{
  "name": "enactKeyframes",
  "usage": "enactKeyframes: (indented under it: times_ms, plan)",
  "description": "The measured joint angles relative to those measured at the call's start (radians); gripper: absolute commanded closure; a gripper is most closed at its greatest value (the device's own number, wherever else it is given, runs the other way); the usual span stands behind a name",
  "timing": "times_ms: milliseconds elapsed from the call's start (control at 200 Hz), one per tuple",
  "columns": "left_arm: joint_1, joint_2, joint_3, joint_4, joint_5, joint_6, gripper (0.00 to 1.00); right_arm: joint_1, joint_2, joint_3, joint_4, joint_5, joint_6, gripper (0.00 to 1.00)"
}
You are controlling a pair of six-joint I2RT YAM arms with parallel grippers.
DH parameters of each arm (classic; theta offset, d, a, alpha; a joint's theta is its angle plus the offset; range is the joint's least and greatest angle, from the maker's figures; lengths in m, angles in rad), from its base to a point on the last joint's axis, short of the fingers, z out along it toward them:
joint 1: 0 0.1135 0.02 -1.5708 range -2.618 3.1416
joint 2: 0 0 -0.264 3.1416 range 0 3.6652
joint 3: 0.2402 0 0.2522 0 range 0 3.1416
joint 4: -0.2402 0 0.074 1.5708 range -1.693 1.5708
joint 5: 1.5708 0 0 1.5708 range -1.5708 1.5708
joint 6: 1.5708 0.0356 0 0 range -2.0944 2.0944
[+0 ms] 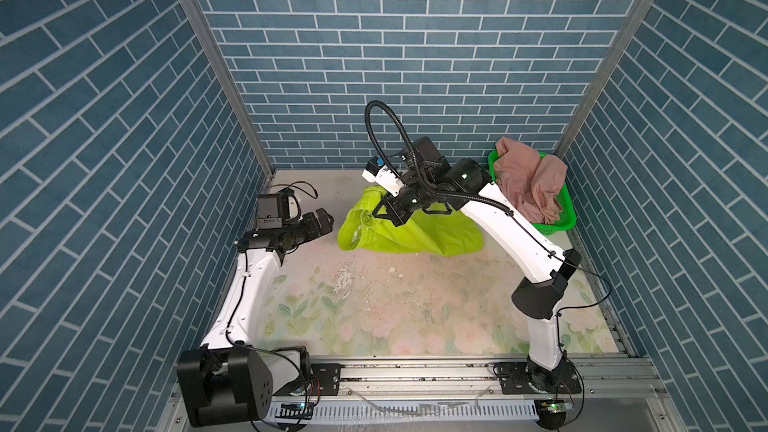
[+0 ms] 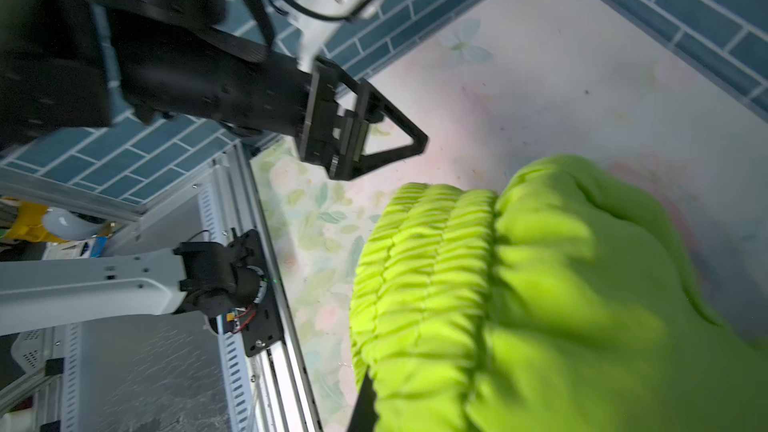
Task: Fold and stack the shorts
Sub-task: 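Lift the shorts waistband with the right gripper while the left gripper reaches toward it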
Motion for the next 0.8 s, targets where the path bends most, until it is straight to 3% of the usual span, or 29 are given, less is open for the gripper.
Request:
enactKeyframes:
  times_ms: [140,295,480,800]
  plan:
    - [0.000,-0.003,-0.072,0.059,0.068,-0.027,0.00,-0.045,0.018,0.007,-0.063,-0.025,0.001,1.00]
    - [-0.026,-0.005,-0.145,0.071,0.090,-0.039,0.00,-0.195,0.043,-0.162,-0.065,-0.088,0.005,1.00]
    - [-0.119,-0.040,-0.161,0.093,0.069,-0.035,0.00,-0.352,0.121,-0.312,-0.053,-0.178,0.003,1.00]
    - [-0.227,-0.040,-0.183,0.142,0.022,0.010,0.00,-0.445,0.268,-0.369,-0.010,-0.336,0.001,1.00]
